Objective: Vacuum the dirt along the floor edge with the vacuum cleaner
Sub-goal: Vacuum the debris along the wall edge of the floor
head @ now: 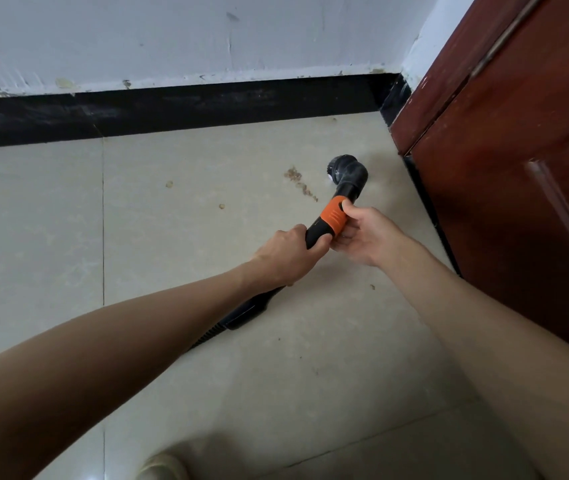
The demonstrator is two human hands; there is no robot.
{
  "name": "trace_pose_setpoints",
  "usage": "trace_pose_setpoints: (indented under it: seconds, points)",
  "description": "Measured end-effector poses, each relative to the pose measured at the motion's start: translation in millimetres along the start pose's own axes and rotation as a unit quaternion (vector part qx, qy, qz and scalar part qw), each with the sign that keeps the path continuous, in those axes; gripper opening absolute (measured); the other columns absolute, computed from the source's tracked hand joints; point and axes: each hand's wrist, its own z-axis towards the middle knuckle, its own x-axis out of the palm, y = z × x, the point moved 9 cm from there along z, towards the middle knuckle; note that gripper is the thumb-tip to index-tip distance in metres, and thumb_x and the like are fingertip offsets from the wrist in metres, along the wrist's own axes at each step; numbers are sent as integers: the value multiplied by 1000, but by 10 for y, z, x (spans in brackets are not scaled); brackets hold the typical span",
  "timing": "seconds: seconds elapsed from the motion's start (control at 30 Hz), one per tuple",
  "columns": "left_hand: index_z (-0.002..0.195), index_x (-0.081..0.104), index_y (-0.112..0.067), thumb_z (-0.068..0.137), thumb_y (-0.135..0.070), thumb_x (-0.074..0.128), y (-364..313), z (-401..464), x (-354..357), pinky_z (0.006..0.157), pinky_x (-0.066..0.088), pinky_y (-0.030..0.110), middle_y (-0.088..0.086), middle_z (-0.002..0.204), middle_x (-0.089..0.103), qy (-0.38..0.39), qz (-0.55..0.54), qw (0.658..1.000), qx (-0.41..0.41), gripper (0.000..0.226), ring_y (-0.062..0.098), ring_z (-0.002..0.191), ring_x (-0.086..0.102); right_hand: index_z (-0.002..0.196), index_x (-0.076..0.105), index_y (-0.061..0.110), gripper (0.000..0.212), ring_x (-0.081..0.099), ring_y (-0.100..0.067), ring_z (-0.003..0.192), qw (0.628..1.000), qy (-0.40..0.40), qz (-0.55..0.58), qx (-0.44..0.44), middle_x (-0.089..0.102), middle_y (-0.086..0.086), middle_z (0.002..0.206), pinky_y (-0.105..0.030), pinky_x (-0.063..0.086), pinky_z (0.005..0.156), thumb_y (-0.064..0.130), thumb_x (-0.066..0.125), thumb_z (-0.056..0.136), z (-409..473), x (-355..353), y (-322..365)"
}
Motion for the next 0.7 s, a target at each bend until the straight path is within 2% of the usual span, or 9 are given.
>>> trace_pose_setpoints:
  seconds: [0.13, 0.23, 0.33, 0.4, 0.47, 0.7]
  points:
    - [75, 39, -20, 92, -58, 38, -298, -73, 299, 46, 46, 25, 4, 73, 57, 22, 1, 1000, 16, 42, 21, 45, 59, 114, 55, 4, 26, 63, -25, 85, 999, -23, 41, -2, 65, -14, 94, -36, 50, 65, 26, 53, 100, -161, -415, -27]
    - [77, 41, -18, 92, -58, 38, -342, -236, 514, 47, 46, 26, 4, 73, 57, 35, -16, 999, 11, 42, 21, 44, 58, 105, 58, 3, 25, 64, -25, 84, 998, -21, 51, 14, 65, -15, 94, -36, 51, 64, 27, 55, 99, -280, -616, -185]
    - [76, 41, -19, 92, -57, 40, -259, -415, 619, 43, 46, 24, 3, 66, 56, 51, -57, 997, 10, 42, 20, 41, 57, 97, 60, 5, 24, 66, -23, 81, 998, -10, 59, 25, 70, -12, 82, -34, 52, 62, 29, 59, 97, -367, -663, -386]
    - [75, 41, -19, 93, -56, 41, -202, -503, 609, 38, 44, 22, 3, 64, 55, 53, -75, 996, 13, 41, 18, 38, 56, 98, 60, 5, 24, 66, -23, 84, 997, 3, 77, 23, 71, -12, 82, -34, 52, 66, 29, 59, 96, -402, -622, -483]
    - [75, 41, -18, 93, -55, 42, -151, -567, 572, 35, 40, 19, 3, 63, 55, 48, -92, 995, 10, 41, 15, 35, 54, 101, 60, 4, 26, 65, -24, 88, 996, 16, 88, 24, 69, -14, 91, -34, 51, 69, 29, 60, 95, -433, -549, -537]
    - [76, 43, -15, 92, -53, 43, 90, -791, 530, 36, 42, 22, 5, 61, 53, 40, -183, 982, -25, 41, 14, 32, 52, 109, 57, 2, 32, 65, -24, 87, 997, 41, 57, 31, 66, -15, 96, -32, 53, 69, 29, 61, 94, -491, -258, -664]
